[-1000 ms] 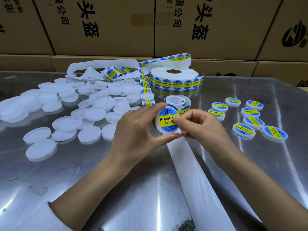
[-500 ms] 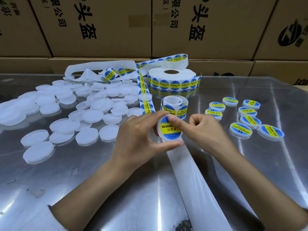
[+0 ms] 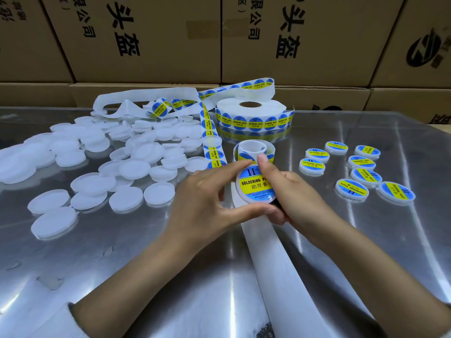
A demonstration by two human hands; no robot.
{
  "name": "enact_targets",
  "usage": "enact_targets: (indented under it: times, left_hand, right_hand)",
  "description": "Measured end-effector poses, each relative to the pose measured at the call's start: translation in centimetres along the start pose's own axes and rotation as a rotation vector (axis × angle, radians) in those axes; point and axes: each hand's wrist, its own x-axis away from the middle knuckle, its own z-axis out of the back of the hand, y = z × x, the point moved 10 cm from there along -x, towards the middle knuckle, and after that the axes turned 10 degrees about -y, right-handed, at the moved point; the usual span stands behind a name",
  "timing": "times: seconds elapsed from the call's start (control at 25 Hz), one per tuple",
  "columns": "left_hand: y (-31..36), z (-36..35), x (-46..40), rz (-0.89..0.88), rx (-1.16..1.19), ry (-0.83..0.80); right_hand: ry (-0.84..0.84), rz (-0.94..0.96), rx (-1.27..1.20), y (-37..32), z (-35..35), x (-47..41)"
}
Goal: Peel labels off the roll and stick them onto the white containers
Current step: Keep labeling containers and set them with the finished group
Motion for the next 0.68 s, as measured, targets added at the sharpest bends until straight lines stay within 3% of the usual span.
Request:
enact_targets:
  times: [0.12,0.24,0.44,0.68]
  left_hand:
    - [0.1,-1.9,-0.2,0.005,-0.086,-0.165]
    - [1.6,-2.7,-0.3,-0.103,-0.160,-0.234]
    - [2.6,-2.5,-0.2,-0.185,-0.161,-0.148]
    - [2.7,-1.9,0.4,-0.260,-0.076,-0.032]
  right_hand:
    - [0.080,-0.058,-0.123,0.9,0.7,0.1]
    - [0.104,-0.073,-0.206,1.3,0.5,0.2]
    - [0.119,-0.044,-0.327,1.5,0.7,0.0]
    - [0.080,-0.072,-0.240,2.1,0.8,-0.4]
